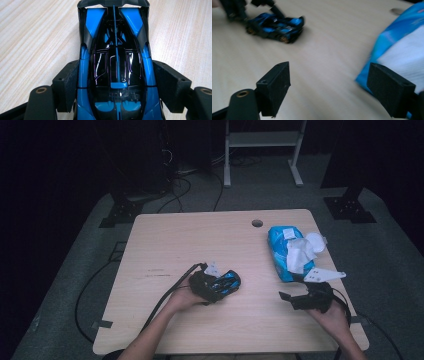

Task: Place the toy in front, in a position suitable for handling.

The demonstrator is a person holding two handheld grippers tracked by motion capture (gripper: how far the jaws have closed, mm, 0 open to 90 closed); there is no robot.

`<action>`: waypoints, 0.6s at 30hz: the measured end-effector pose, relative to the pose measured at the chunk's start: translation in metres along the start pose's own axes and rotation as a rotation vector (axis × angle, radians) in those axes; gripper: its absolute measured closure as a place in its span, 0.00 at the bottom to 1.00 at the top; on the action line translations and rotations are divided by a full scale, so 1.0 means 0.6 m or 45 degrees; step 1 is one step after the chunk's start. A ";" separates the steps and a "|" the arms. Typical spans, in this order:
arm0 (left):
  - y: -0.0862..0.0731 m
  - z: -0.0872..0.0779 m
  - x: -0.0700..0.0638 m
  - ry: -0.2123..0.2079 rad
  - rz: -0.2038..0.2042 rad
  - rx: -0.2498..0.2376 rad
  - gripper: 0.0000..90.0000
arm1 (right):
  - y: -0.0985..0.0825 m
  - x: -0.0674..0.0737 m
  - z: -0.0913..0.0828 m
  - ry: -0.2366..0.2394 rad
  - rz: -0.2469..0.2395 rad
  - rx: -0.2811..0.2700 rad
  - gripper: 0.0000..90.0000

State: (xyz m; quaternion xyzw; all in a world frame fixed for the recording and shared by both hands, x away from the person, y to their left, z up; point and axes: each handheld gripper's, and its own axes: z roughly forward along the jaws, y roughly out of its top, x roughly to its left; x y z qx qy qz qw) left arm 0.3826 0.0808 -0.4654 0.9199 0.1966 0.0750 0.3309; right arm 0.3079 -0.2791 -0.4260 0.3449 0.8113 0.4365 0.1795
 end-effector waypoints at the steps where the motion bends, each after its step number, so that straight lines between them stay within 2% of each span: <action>1: -0.001 0.000 0.000 0.003 0.001 -0.008 0.29 | 0.008 -0.007 -0.003 -0.031 -0.005 -0.004 0.20; 4: -0.003 0.000 -0.001 0.012 0.004 -0.017 0.29 | 0.035 -0.032 -0.011 -0.105 0.005 -0.042 0.20; 8: -0.004 -0.002 -0.002 0.007 0.010 -0.017 0.28 | 0.067 -0.070 -0.012 -0.210 -0.003 -0.060 0.20; 11: -0.001 -0.012 -0.004 0.003 -0.015 -0.070 0.22 | 0.082 -0.096 -0.010 -0.281 0.003 -0.058 0.20; 12: 0.001 -0.017 -0.005 0.004 -0.007 -0.075 0.20 | 0.085 -0.104 -0.009 -0.304 0.007 -0.046 0.20; 16: 0.001 -0.035 -0.011 0.022 0.018 -0.090 0.15 | 0.087 -0.134 0.005 -0.336 0.057 -0.009 0.20; 18: -0.004 -0.042 -0.014 0.032 0.026 -0.091 0.14 | 0.085 -0.144 0.015 -0.334 0.078 -0.001 0.24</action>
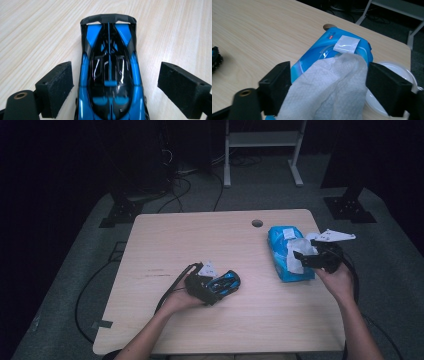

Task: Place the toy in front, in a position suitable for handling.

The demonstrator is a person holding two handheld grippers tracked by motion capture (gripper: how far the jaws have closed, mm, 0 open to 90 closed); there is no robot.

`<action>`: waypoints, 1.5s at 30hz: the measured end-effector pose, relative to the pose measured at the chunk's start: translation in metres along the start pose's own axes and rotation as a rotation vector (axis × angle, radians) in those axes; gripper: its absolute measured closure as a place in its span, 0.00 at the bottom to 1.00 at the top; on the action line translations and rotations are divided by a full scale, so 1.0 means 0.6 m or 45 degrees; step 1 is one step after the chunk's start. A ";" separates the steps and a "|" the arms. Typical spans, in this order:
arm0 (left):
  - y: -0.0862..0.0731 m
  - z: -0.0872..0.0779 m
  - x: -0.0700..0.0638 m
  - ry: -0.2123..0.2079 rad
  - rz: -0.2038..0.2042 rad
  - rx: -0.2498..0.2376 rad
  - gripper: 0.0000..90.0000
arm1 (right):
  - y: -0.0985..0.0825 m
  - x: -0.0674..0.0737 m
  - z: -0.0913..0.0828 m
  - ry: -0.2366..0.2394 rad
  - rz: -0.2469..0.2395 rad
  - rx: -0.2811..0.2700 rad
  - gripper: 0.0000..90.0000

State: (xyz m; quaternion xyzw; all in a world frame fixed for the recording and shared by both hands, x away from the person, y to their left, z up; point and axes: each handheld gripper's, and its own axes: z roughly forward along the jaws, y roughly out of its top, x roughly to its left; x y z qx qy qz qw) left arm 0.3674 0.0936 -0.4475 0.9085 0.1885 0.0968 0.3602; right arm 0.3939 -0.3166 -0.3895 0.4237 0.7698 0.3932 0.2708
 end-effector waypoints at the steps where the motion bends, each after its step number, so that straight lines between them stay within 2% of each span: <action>1: -0.003 -0.004 -0.001 0.007 0.006 -0.001 0.14 | -0.001 -0.003 0.006 -0.003 0.009 0.005 0.24; 2: -0.007 -0.007 -0.001 0.015 0.013 -0.006 0.13 | -0.002 -0.005 0.013 -0.001 0.018 0.012 0.24; 7: -0.026 -0.020 0.002 0.029 -0.012 -0.049 0.11 | -0.007 -0.009 0.041 -0.031 0.046 0.059 0.29; 8: -0.034 -0.024 0.004 0.043 -0.017 -0.064 0.11 | -0.011 -0.009 0.053 -0.037 0.070 0.067 0.33; 12: -0.041 -0.029 0.006 0.059 -0.028 -0.094 0.11 | -0.020 -0.003 0.073 -0.052 0.084 0.094 0.45; 14: -0.043 -0.030 0.008 0.065 -0.040 -0.109 0.11 | -0.025 0.002 0.078 -0.100 0.079 0.099 0.57; 15: -0.043 -0.030 0.008 0.065 -0.040 -0.109 0.11 | -0.025 0.002 0.078 -0.100 0.079 0.099 0.57; 16: -0.045 -0.031 0.010 0.062 -0.047 -0.104 0.11 | -0.029 0.003 0.078 -0.134 0.088 0.094 0.68; 19: -0.049 -0.029 0.011 0.070 -0.045 -0.088 0.11 | -0.033 -0.006 0.072 -0.126 0.134 0.080 0.80; 21: -0.049 -0.028 0.011 0.071 -0.051 -0.089 0.10 | -0.032 -0.010 0.066 -0.114 0.136 0.065 0.89; 24: -0.049 -0.029 0.009 0.081 -0.047 -0.101 0.10 | -0.028 -0.009 0.057 -0.101 0.100 0.049 0.93; 26: -0.048 -0.029 0.008 0.119 -0.025 -0.093 0.10 | -0.024 -0.008 0.048 -0.068 0.099 0.026 0.95; 33: -0.048 -0.035 0.009 0.120 -0.027 -0.122 0.10 | -0.003 0.008 -0.006 -0.014 0.053 -0.072 0.96; 36: -0.049 -0.032 0.007 0.140 -0.016 -0.112 0.09 | 0.015 0.024 -0.033 0.038 0.011 -0.085 0.96; 38: -0.049 -0.032 0.007 0.139 -0.015 -0.110 0.09 | 0.030 0.046 -0.051 0.066 -0.049 -0.101 0.96; 42: -0.048 -0.034 0.007 0.133 -0.013 -0.105 0.09 | 0.059 0.104 -0.079 0.180 -0.158 -0.136 0.96; 45: -0.048 -0.033 0.006 0.117 -0.011 -0.110 0.09 | 0.072 0.158 -0.084 0.305 -0.246 -0.139 0.96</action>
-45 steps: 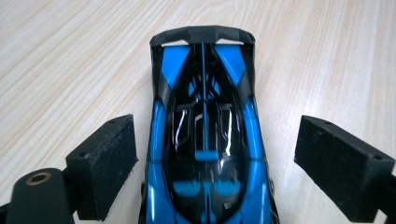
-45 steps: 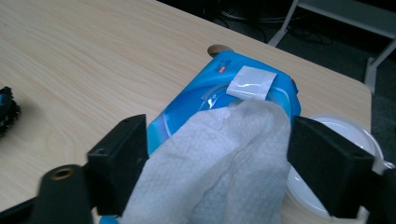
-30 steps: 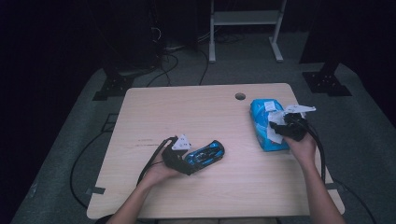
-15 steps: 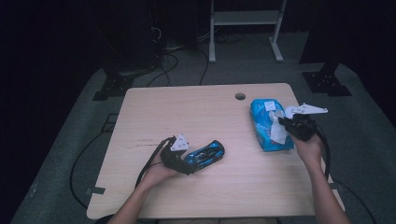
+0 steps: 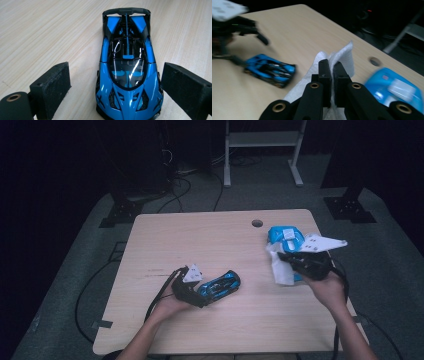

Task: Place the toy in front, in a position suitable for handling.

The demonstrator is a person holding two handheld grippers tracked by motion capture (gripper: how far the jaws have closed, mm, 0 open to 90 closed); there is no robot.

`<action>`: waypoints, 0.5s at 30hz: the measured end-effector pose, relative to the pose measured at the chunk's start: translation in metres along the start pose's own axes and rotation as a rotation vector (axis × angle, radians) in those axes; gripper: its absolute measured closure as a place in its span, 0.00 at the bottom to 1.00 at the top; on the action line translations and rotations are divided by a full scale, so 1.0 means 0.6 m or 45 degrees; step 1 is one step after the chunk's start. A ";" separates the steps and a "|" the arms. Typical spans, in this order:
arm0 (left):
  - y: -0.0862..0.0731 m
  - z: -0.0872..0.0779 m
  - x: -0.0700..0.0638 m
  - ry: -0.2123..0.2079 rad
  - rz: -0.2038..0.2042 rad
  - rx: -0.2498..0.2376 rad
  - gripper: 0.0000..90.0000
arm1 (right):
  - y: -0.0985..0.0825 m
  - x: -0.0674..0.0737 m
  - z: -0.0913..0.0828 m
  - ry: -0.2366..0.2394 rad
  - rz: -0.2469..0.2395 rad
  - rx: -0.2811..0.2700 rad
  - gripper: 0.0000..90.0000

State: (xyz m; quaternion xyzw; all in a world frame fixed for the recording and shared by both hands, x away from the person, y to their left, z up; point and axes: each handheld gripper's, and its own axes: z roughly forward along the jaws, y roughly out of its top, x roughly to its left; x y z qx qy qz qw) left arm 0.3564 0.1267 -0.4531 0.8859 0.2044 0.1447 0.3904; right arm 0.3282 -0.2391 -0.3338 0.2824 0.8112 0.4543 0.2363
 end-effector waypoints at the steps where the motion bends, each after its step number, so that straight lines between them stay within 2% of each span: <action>1: 0.000 0.000 0.000 -0.004 0.002 0.001 0.09 | 0.004 0.014 0.006 0.049 -0.006 0.008 0.96; 4: -0.001 0.001 0.000 -0.026 -0.009 -0.009 0.09 | 0.013 0.045 0.031 0.187 -0.018 0.040 0.96; 5: -0.001 0.000 0.000 -0.027 -0.006 -0.010 0.09 | 0.015 0.055 0.042 0.259 -0.008 0.058 0.96; 8: -0.003 -0.001 0.003 -0.038 -0.007 -0.011 0.09 | 0.020 0.071 0.070 0.407 0.029 0.109 0.96; 12: -0.006 -0.003 0.008 -0.053 -0.020 -0.018 0.09 | 0.022 0.085 0.119 0.495 0.019 0.220 0.96; 14: -0.006 -0.003 0.010 -0.060 -0.022 -0.016 0.10 | 0.020 0.085 0.142 0.531 0.037 0.271 0.96; 15: -0.007 -0.003 0.011 -0.074 -0.042 -0.025 0.10 | 0.018 0.084 0.155 0.547 0.045 0.305 0.96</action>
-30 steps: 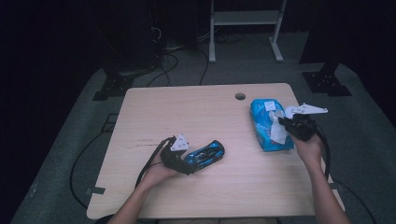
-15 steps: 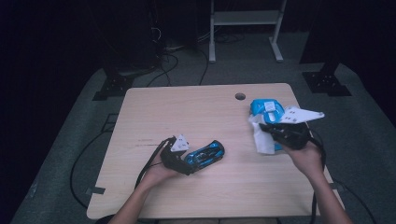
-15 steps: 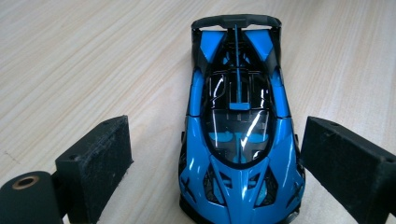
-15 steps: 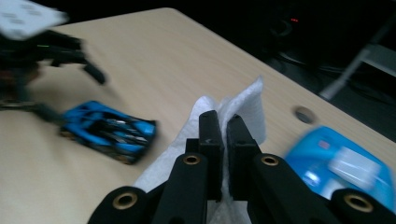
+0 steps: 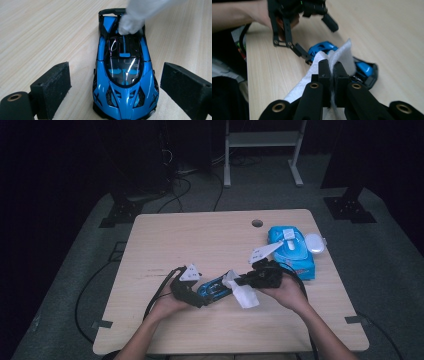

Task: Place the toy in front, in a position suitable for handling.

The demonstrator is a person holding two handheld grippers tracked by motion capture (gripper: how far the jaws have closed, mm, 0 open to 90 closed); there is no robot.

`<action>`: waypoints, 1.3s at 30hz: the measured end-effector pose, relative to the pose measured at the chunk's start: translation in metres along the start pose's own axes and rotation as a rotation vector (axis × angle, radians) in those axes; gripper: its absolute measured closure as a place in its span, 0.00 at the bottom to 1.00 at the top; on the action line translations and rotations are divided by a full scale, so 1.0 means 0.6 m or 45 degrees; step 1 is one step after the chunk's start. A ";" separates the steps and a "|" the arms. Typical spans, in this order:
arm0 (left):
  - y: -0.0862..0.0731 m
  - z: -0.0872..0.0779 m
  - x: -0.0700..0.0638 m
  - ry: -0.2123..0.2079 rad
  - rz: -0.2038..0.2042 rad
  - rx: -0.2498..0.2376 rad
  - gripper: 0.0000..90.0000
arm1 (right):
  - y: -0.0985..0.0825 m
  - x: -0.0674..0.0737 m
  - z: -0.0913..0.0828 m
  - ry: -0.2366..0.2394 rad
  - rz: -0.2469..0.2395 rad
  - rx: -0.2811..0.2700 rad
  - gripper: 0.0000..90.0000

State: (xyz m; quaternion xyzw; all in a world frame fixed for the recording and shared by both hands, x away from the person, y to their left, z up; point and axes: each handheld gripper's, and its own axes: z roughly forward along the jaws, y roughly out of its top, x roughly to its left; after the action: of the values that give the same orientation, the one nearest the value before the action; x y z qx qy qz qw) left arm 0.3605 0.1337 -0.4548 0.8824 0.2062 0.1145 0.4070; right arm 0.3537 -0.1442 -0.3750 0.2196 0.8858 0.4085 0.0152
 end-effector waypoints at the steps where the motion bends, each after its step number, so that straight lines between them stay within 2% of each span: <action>1: -0.001 0.000 0.000 -0.005 -0.009 -0.003 0.10 | 0.001 -0.005 0.010 0.002 0.015 0.026 0.95; 3: -0.002 0.001 0.000 -0.011 -0.013 -0.007 0.10 | 0.003 -0.014 0.030 0.017 0.033 0.070 0.94; 5: -0.002 0.003 0.000 -0.019 -0.001 -0.001 0.10 | 0.007 -0.018 0.047 -0.015 0.013 0.117 0.93; 7: -0.002 0.004 0.000 -0.022 -0.002 0.000 0.10 | 0.009 -0.024 0.061 -0.004 0.026 0.118 0.91; 8: -0.003 0.006 -0.001 -0.029 0.009 0.005 0.10 | 0.010 -0.026 0.069 -0.053 0.006 0.125 0.90; 10: -0.003 0.007 -0.002 -0.040 0.020 0.020 0.10 | 0.009 -0.031 0.079 -0.075 -0.007 0.123 0.85; 12: -0.004 0.009 -0.001 -0.053 0.009 0.027 0.10 | 0.008 -0.034 0.091 -0.134 -0.016 0.134 0.84; 13: -0.005 0.010 -0.001 -0.058 -0.003 0.032 0.10 | 0.007 -0.037 0.097 -0.145 -0.028 0.132 0.81; 17: -0.010 0.011 0.002 -0.051 0.000 0.062 0.10 | 0.003 -0.042 0.114 -0.136 0.000 0.105 0.72; 20: -0.015 0.011 0.006 -0.070 0.003 0.099 0.13 | -0.006 -0.037 0.124 -0.172 -0.053 0.117 0.67; 21: -0.016 0.012 0.007 -0.075 -0.001 0.104 0.14 | -0.010 -0.035 0.126 -0.187 -0.051 0.123 0.67; 24: -0.019 0.017 0.007 -0.086 -0.002 0.126 0.15 | -0.019 -0.033 0.124 -0.213 -0.053 0.082 0.69; 26: -0.021 0.020 0.008 -0.096 -0.011 0.140 0.16 | -0.026 -0.029 0.123 -0.248 -0.082 0.071 0.74; 27: -0.021 0.021 0.009 -0.102 -0.009 0.137 0.16 | -0.028 -0.027 0.122 -0.264 -0.106 0.090 0.77; 29: -0.022 0.023 0.009 -0.125 -0.013 0.130 0.19 | -0.032 -0.026 0.122 -0.275 -0.117 0.099 0.81; 31: -0.022 0.026 0.006 -0.125 0.010 0.132 0.21 | -0.037 -0.028 0.121 -0.268 -0.111 0.091 0.84; 32: -0.021 0.026 0.004 -0.129 0.026 0.122 0.25 | -0.040 -0.028 0.120 -0.265 -0.094 0.081 0.85; 35: -0.018 0.030 -0.003 -0.091 0.065 0.136 0.26 | -0.048 -0.032 0.115 -0.265 -0.074 0.059 0.87; 37: -0.016 0.031 -0.003 -0.088 0.070 0.139 0.27 | -0.051 -0.033 0.113 -0.262 -0.055 0.047 0.88; 39: -0.017 0.031 -0.002 -0.092 0.066 0.134 0.27 | -0.051 -0.025 0.114 -0.281 -0.071 0.049 0.89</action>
State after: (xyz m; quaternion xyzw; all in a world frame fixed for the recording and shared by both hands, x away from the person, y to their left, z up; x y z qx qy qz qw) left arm 0.3635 0.1264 -0.4748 0.9113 0.1741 0.0823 0.3640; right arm 0.3702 -0.1185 -0.4451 0.2389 0.8922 0.3640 0.1197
